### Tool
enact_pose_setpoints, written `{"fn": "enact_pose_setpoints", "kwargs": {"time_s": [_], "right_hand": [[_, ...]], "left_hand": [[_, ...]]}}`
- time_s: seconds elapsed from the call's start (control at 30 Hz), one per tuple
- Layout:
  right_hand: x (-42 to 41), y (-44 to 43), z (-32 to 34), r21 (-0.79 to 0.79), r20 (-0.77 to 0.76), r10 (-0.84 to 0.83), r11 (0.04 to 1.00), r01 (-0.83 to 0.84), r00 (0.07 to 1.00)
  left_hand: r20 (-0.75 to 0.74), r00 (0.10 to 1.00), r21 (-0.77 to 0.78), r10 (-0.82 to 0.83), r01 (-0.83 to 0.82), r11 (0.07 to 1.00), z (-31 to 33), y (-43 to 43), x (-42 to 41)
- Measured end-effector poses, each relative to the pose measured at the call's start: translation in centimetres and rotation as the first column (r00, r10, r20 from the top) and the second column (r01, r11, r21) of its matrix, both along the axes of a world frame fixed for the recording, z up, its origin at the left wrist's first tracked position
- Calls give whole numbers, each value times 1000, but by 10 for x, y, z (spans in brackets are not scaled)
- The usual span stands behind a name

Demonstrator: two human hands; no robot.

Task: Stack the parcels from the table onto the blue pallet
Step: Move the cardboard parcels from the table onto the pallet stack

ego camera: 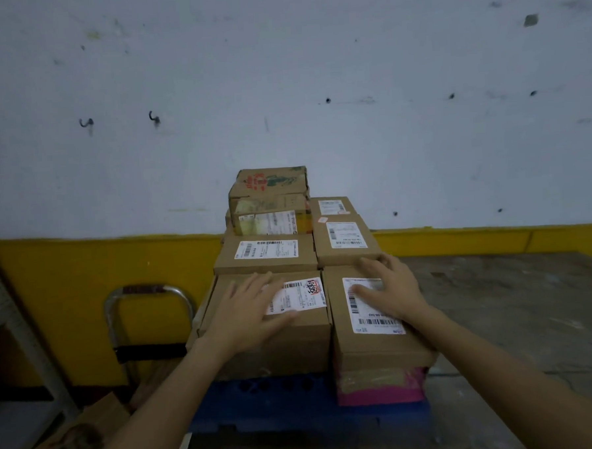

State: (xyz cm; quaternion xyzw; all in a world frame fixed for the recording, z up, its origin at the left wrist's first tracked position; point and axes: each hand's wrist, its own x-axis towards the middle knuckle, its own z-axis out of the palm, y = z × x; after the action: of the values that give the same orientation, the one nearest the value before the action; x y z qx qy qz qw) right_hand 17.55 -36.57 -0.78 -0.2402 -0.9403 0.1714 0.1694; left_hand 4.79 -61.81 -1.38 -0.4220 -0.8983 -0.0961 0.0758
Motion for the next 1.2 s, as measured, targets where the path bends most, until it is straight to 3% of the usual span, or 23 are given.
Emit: {"fn": "enact_pose_setpoints", "kwargs": {"time_s": [0.1,0.17,0.23,0.3,0.43,0.83,1.2], "right_hand": [[-7,13,7,-84,-6,-9,996,8,1000],[-14,21,10,-173,28,-14,985,18,1000],[-22,28,12,-257,61,4,966,12,998],[-29,31,12,-316,83,29,949,-2,996],[-38,32,9,-348,111,50,937,-9,993],[-42,32,2,-315,109,53,949,-16,993],[-11,41,1,-456,56,68,890,-35,996]], "left_hand": [[26,978,92,205,-206,974,6,-24,-23],[274,915,146,295,-343,928,9,-37,-38],[564,803,256,191,-390,885,12,-42,-49],[677,734,348,49,-378,858,14,-41,-54],[706,709,349,-5,-341,873,11,-31,-63],[631,775,349,35,-324,879,4,-20,-71],[649,751,248,121,-360,900,-2,-34,-68]]}}
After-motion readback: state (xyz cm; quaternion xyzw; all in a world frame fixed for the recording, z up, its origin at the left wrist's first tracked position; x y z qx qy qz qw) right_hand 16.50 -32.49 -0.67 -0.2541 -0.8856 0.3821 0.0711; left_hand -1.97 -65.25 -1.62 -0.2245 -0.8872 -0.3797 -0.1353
